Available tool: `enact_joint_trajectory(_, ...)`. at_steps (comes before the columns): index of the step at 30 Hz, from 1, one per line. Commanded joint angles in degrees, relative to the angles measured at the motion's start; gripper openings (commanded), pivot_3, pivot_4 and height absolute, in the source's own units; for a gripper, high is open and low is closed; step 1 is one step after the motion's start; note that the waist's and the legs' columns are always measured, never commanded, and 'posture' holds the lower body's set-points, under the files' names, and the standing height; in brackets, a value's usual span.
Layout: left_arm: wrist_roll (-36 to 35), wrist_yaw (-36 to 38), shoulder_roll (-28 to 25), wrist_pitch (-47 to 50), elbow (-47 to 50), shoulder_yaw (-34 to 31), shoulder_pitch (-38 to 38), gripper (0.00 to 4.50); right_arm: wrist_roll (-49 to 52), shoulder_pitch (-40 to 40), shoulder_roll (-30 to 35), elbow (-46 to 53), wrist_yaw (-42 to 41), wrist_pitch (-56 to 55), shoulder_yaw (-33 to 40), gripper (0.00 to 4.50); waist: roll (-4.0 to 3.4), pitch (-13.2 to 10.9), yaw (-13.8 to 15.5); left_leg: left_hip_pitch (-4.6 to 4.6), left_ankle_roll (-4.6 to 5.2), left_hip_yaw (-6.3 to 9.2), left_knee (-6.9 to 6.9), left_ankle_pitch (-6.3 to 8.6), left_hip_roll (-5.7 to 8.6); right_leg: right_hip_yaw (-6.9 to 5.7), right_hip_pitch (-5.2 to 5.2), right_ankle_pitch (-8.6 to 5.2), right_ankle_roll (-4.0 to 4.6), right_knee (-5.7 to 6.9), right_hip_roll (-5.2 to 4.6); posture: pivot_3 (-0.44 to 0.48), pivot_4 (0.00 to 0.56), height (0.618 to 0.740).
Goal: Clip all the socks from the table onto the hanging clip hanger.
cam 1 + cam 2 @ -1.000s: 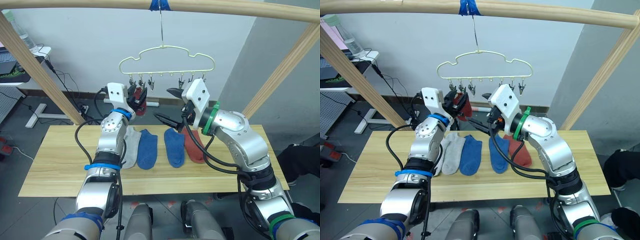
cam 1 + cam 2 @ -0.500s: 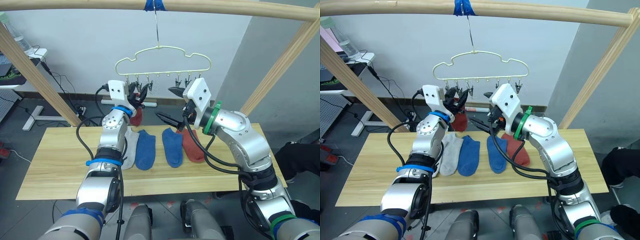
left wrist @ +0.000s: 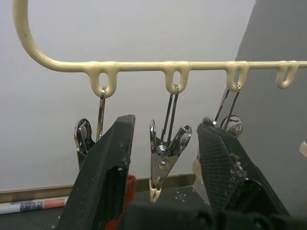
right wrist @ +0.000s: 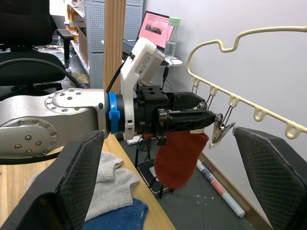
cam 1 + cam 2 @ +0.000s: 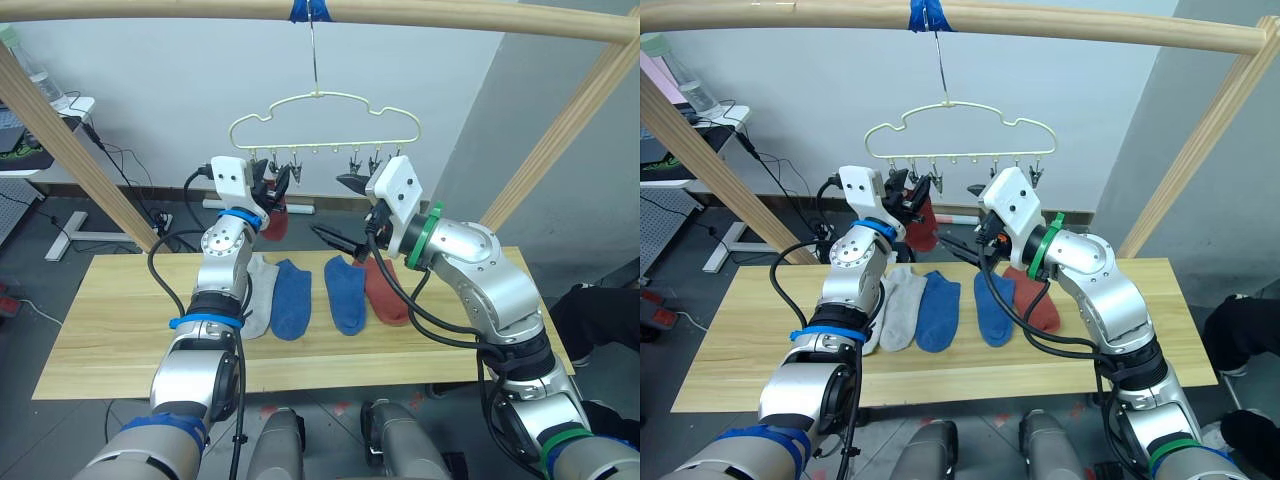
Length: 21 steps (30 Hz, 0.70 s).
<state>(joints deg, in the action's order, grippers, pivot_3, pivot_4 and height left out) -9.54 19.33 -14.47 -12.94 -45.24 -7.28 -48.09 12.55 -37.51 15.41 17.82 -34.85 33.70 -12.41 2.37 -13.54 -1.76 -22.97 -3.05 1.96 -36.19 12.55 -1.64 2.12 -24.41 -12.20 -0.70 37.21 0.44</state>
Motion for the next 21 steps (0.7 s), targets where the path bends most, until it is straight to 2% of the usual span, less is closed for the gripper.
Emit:
enact_joint_trajectory(1,0.4,0.0,-0.7,-1.3,0.6,-0.6,-1.5,1.9,0.5,-0.6,0.2,2.7,0.2,-0.5,0.5,4.5,0.0,0.0,0.0,0.0,0.0,0.0,0.0,0.0,0.0,0.0,0.0,0.0,0.0,0.0,0.0,-0.033,0.166,0.74)
enact_joint_trajectory(5,0.4,0.3,-0.6,-1.5,0.8,-0.7,-1.5,0.78,0.4,-0.6,0.3,2.7,0.3,-0.5,0.5,4.5,0.0,0.0,0.0,0.0,0.0,0.0,-0.02,0.0,0.0,0.0,0.0,0.01,0.01,0.02,0.0,-0.035,0.169,0.74)
enact_joint_trajectory(8,0.3,0.4,-0.7,-1.5,1.0,-0.8,-1.4,0.28,0.4,-0.4,0.2,2.8,0.4,-0.5,0.5,4.5,0.0,0.0,0.0,0.0,0.0,0.0,-0.03,0.0,0.0,0.0,0.0,0.01,0.02,0.03,0.0,-0.033,0.17,0.74)
enact_joint_trajectory(16,0.4,0.3,-1.1,-0.8,2.1,-0.7,-1.0,0.22,0.1,0.5,0.4,2.5,0.3,-0.8,0.1,4.5,0.0,0.0,0.0,0.0,0.0,0.0,-0.08,0.0,0.0,0.01,0.0,0.01,0.01,0.07,0.0,-0.027,0.176,0.74)
enact_joint_trajectory(21,-0.8,1.2,-1.5,5.2,6.9,-0.5,0.5,0.22,-1.1,2.5,2.5,0.9,-0.5,-1.3,-0.5,4.5,0.0,0.0,0.1,-0.01,0.0,0.01,-0.12,0.0,0.01,0.01,0.0,0.02,0.01,0.09,0.0,-0.021,0.188,0.74)
